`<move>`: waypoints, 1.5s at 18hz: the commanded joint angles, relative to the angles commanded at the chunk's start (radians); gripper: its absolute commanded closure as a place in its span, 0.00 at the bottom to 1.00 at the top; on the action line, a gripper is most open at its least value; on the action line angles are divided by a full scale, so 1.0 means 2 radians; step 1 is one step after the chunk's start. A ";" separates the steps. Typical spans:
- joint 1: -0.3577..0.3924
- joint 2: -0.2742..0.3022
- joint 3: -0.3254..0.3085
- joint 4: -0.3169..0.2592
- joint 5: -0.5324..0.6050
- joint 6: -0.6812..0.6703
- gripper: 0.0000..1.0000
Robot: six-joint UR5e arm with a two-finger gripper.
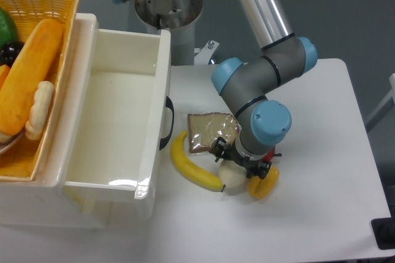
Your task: Pick up the pear
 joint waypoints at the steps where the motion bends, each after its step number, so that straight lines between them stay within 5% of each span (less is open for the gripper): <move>1: 0.000 0.000 0.000 0.000 0.000 0.000 0.03; 9: 0.000 0.001 0.002 -0.001 0.000 -0.001 0.44; 18: 0.002 0.026 0.012 -0.002 -0.002 0.008 0.46; 27: -0.001 0.077 -0.005 -0.006 -0.002 0.108 0.46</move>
